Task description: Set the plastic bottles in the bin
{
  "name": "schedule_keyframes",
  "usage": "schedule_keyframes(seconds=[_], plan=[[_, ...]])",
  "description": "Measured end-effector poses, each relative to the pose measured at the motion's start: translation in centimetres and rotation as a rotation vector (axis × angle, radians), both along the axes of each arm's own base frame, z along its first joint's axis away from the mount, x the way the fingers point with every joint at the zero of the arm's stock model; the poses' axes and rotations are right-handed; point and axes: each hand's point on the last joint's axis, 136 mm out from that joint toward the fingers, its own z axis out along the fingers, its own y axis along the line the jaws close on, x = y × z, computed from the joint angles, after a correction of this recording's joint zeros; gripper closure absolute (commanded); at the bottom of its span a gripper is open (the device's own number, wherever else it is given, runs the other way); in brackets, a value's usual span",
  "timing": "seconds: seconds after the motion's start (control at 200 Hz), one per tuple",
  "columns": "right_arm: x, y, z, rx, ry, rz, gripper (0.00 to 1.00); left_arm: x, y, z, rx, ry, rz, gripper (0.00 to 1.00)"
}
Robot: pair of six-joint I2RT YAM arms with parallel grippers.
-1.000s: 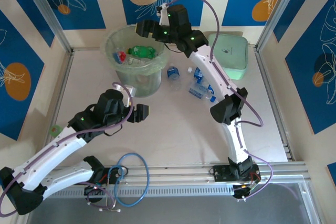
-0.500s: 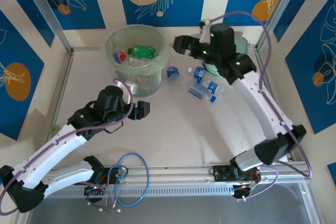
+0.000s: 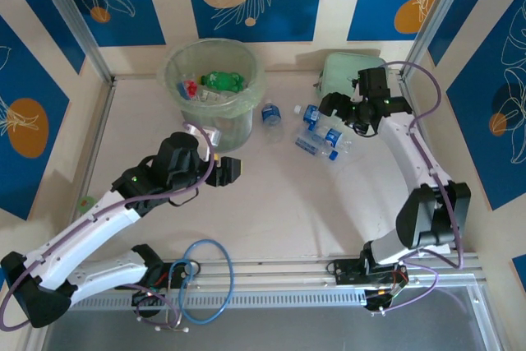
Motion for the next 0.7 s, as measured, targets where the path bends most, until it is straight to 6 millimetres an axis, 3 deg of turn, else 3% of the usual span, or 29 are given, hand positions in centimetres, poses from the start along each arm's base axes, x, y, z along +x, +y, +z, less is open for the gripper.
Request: schedule_keyframes(seconds=[0.3, 0.49, 0.7], plan=[[2.6, -1.7, -7.8, -0.056, 0.182, -0.001, 0.09, -0.1, 0.0, 0.0, -0.013, 0.012, 0.007, 0.23], [5.1, -2.2, -9.4, -0.106, 0.200, 0.010, 0.11, -0.2, 0.0, 0.4, -0.022, 0.006, 0.004, 0.23], [6.2, -2.7, -10.5, -0.148, 0.226, 0.022, 0.12, -0.4, 0.2, 0.8, -0.032, -0.003, 0.004, 0.23]])
